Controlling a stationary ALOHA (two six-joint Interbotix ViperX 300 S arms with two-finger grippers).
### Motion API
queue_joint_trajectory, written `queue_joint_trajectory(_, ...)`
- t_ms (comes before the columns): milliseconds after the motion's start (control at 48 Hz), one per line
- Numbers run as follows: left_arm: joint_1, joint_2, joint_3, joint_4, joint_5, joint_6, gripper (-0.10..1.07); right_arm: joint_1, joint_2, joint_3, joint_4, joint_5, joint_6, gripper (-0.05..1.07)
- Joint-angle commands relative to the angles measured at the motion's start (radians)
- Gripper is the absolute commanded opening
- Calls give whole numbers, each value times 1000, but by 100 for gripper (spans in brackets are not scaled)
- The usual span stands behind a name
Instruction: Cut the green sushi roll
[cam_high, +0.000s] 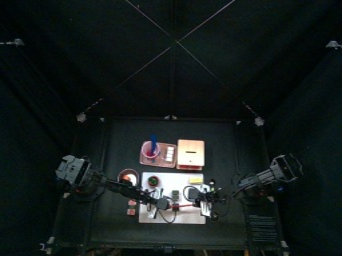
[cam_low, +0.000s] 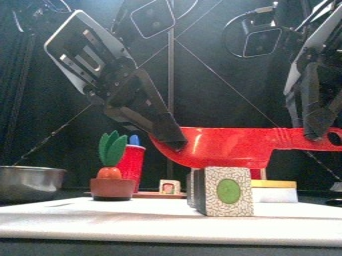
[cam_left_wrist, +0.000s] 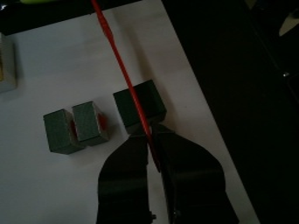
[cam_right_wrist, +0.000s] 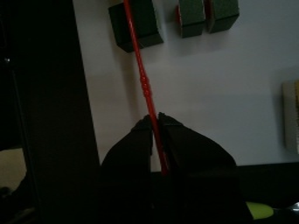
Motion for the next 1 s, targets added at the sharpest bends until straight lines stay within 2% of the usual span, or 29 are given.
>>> queue_joint_trajectory(0, -63, -8, 8, 2, 23, 5, 36, -2, -11, 3, 5, 28, 5, 45)
queue_joint_trajectory(375, -63, -3, 5, 2, 29, 6, 36, -8, -8, -5, -2, 55, 3, 45)
queue_joint_trajectory(979, -57, 97, 11, -5, 64, 5, 36, 8, 107, -8, 34, 14, 5, 45)
